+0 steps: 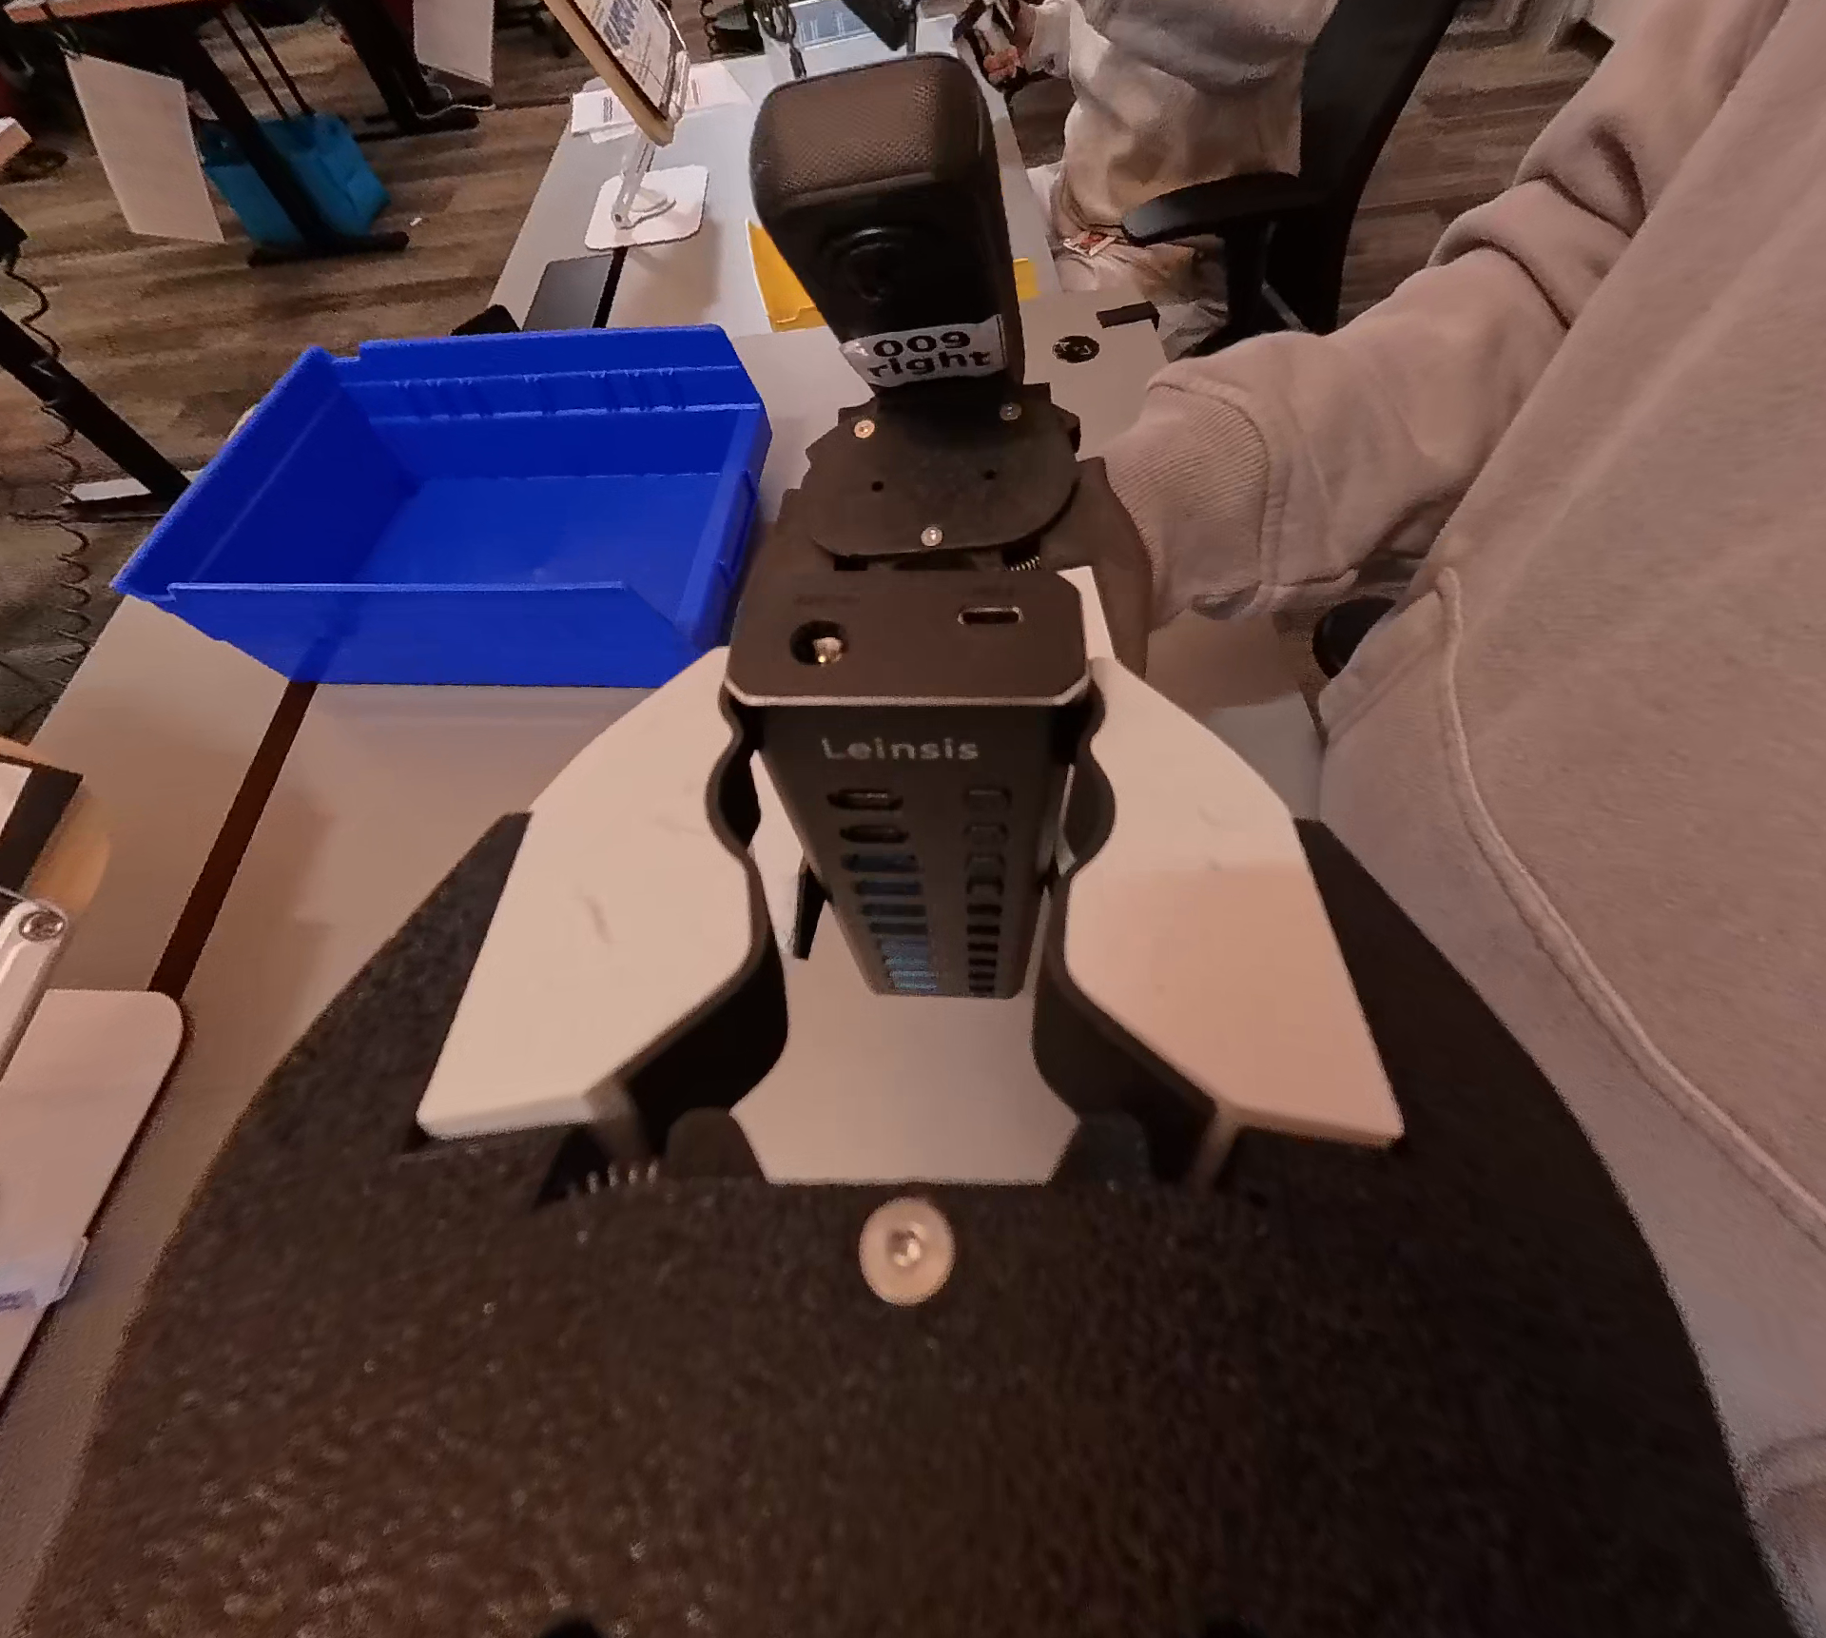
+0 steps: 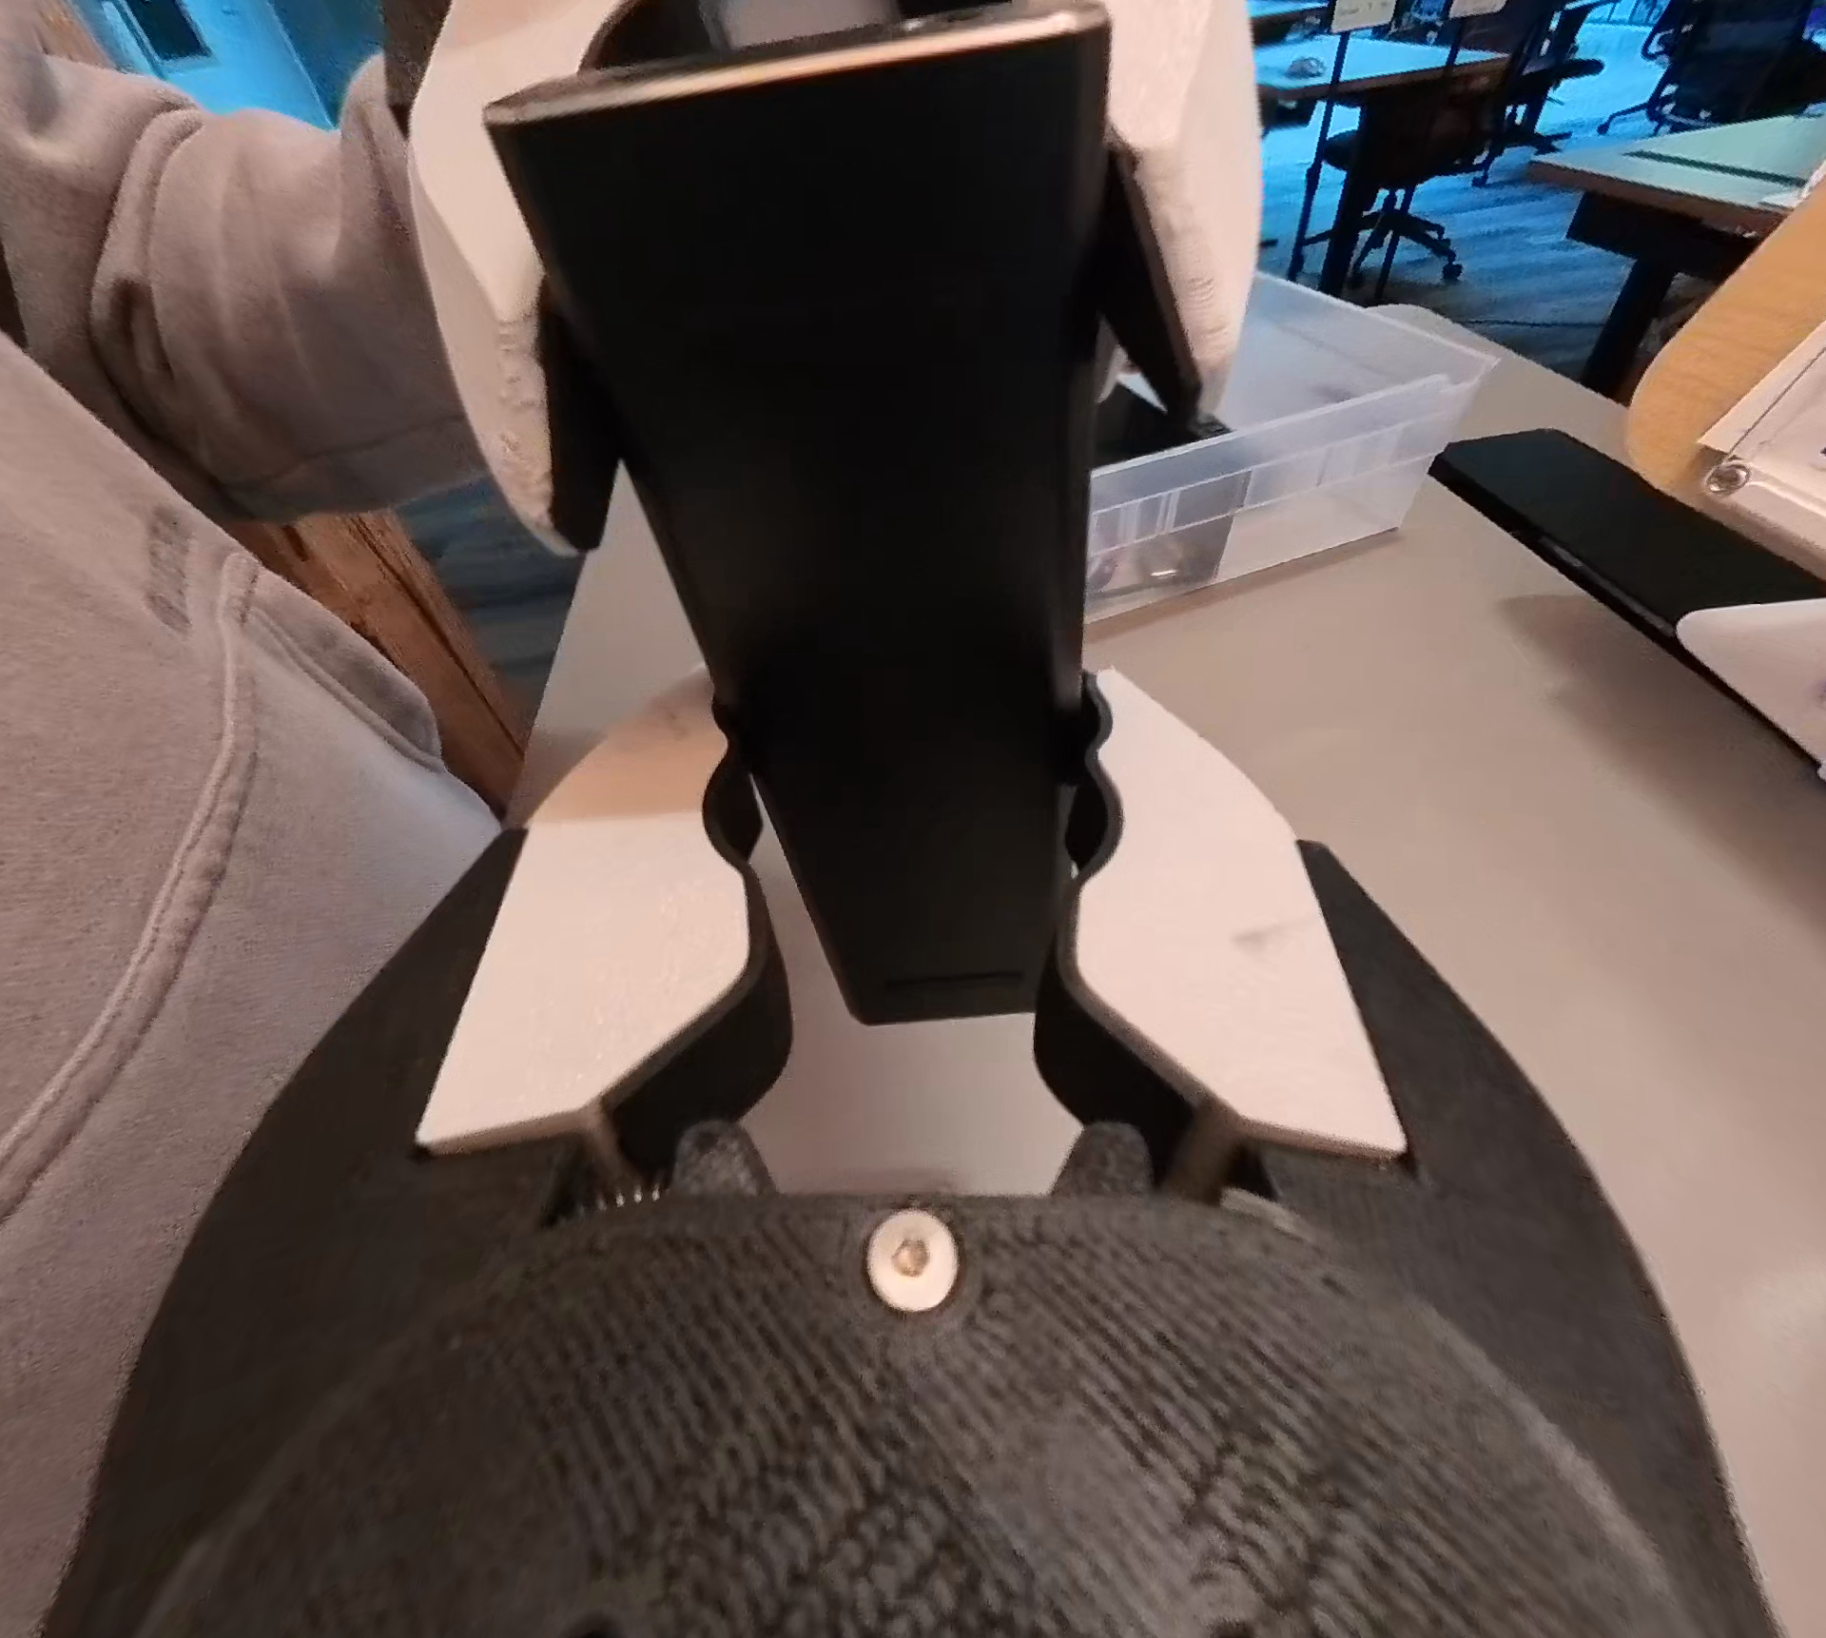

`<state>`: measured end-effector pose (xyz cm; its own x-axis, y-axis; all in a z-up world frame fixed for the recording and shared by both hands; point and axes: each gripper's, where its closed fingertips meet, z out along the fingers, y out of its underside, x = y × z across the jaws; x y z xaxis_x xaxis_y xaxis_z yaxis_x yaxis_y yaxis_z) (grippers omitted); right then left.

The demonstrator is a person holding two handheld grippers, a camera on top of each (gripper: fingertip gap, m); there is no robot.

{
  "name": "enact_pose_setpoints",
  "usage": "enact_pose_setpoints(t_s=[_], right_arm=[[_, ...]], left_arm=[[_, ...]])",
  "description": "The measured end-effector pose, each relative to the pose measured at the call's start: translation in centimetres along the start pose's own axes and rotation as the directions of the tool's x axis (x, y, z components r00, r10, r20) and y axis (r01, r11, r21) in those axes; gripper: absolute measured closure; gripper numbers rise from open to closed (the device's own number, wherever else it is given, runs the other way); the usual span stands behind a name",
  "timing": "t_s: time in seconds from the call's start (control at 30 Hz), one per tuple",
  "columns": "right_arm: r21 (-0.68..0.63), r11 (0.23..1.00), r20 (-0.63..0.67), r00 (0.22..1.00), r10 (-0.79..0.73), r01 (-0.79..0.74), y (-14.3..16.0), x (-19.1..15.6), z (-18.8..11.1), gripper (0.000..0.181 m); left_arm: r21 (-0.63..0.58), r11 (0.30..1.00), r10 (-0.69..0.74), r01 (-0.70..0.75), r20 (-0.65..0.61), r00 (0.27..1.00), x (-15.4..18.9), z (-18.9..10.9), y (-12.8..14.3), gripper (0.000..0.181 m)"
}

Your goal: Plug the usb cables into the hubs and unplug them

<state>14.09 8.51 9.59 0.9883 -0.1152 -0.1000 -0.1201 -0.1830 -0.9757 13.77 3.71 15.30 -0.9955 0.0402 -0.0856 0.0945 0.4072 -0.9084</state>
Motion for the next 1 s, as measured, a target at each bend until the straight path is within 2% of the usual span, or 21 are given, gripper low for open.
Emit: enact_pose_setpoints(t_s=[0.23,0.33,0.5,0.63,0.73,0.8,0.87,0.93,1.0], right_arm=[[0.016,1.000,-0.004,1.000,-0.005,0.005,0.0,0.0,0.0,0.118],[0.032,0.999,-0.003,1.000,0.002,-0.002,-0.3,0.1,-0.2,0.118],[-0.015,1.000,-0.025,1.000,0.016,-0.016,0.1,0.7,-0.7,0.118],[-0.044,0.998,-0.077,0.997,0.032,-0.035,0.7,1.7,-1.6,0.118],[-0.066,0.997,-0.124,0.991,0.042,-0.050,1.2,2.5,-2.6,0.119],[-0.052,0.996,-0.139,0.989,0.059,-0.067,1.0,2.7,-3.2,0.119],[-0.036,0.994,-0.152,0.984,0.096,-0.102,0.9,3.0,-3.6,0.119],[-0.042,0.991,-0.180,0.977,0.114,-0.124,1.4,3.5,-3.8,0.119],[-0.049,0.989,-0.199,0.972,0.127,-0.139,1.8,3.9,-3.8,0.119]], left_arm=[[0.023,0.998,-0.060,0.059,0.031,0.998,0.0,-0.1,0.3,0.121],[0.052,0.995,-0.086,0.082,0.077,0.993,-0.6,-0.4,0.3,0.111],[0.093,0.990,-0.111,0.102,0.105,0.988,-0.7,-1.7,0.3,0.111],[0.102,0.988,-0.128,0.112,0.173,0.977,-0.6,-4.2,1.1,0.114],[0.085,0.985,-0.172,0.152,0.325,0.930,-2.3,-8.3,2.9,0.117],[0.073,0.968,-0.245,0.240,0.487,0.838,-4.7,-12.8,5.2,0.122],[0.056,0.919,-0.317,0.390,0.692,0.649,-7.6,-18.9,9.3,0.126],[0.059,0.800,-0.357,0.597,0.847,0.395,-8.9,-24.9,14.9,0.126],[0.143,0.643,-0.410,0.752,0.894,0.180,-8.6,-28.6,19.7,0.127]])
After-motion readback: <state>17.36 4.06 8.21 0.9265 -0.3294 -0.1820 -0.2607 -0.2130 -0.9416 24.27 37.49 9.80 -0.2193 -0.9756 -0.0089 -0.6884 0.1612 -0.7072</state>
